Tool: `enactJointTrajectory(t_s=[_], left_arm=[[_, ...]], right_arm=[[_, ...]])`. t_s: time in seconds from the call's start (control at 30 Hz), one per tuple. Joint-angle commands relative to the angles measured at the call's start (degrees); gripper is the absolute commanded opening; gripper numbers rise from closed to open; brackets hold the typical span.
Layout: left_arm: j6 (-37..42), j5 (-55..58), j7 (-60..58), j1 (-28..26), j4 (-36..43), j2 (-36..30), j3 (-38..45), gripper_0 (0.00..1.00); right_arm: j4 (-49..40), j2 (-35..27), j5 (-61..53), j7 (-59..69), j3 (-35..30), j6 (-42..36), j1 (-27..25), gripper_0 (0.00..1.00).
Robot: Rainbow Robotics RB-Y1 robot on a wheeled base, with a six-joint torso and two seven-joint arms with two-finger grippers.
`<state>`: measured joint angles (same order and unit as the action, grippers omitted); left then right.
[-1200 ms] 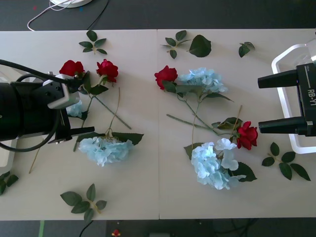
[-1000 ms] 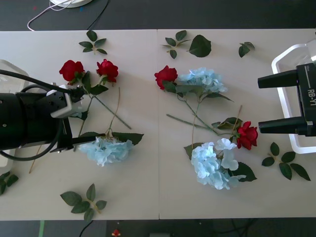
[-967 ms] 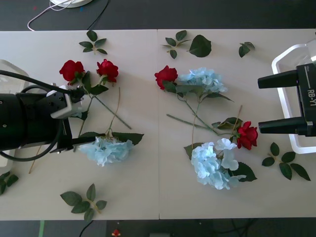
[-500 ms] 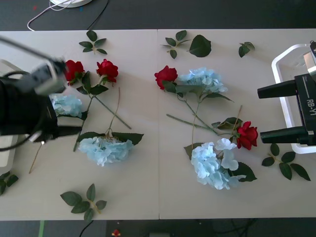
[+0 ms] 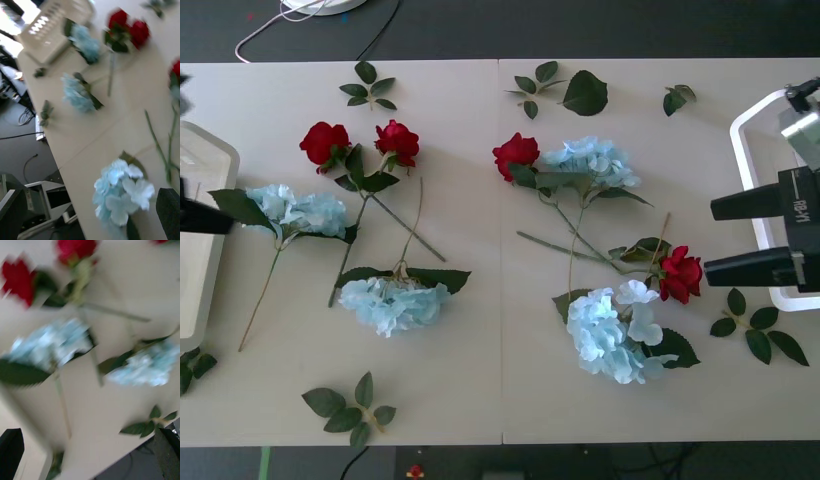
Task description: Place the red flowers into the right box and the blue flowers into the left box. If a person shows an open palm, hand one flower to the person first, then continue sorting.
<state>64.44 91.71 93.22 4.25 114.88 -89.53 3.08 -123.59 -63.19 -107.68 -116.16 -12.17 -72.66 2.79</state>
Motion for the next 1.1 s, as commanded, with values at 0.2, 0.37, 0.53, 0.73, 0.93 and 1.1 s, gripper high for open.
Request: enactJointTrajectory(t_s=[0.2,0.37,0.53,0.73,0.93,1.1], left_arm=[[2.97,-1.19,1.17,-2.14,-7.04,0.15,1.05,1.0],[-1.25,-2.33,2.23,-6.79,-6.87,1.29,1.05,1.0],[-6.96,-3.21,2.75,-12.51,-6.34,2.26,1.05,1.0],[-13.46,-4.35,3.46,-14.88,-5.46,1.82,-2.99,1.0],[-23.13,-5.58,3.81,-11.98,-5.55,0.94,-12.48,1.0],[-27.44,-7.16,4.16,-4.51,-6.43,0.68,-22.06,1.0]], right_arm=[[-8.87,-1.5,13.02,29.76,-0.58,-3.81,4.86,1.0],[-10.45,0.7,18.73,49.01,4.0,-9.78,11.98,1.0],[-10.45,1.93,24.62,66.68,11.73,-10.75,17.78,1.0],[-9.66,2.37,32.53,92.17,20.78,-10.75,22.7,1.0],[-7.55,3.16,38.86,115.46,26.41,-10.66,24.63,1.0],[-5.0,5.53,42.72,131.89,27.46,-10.66,24.63,1.0]])
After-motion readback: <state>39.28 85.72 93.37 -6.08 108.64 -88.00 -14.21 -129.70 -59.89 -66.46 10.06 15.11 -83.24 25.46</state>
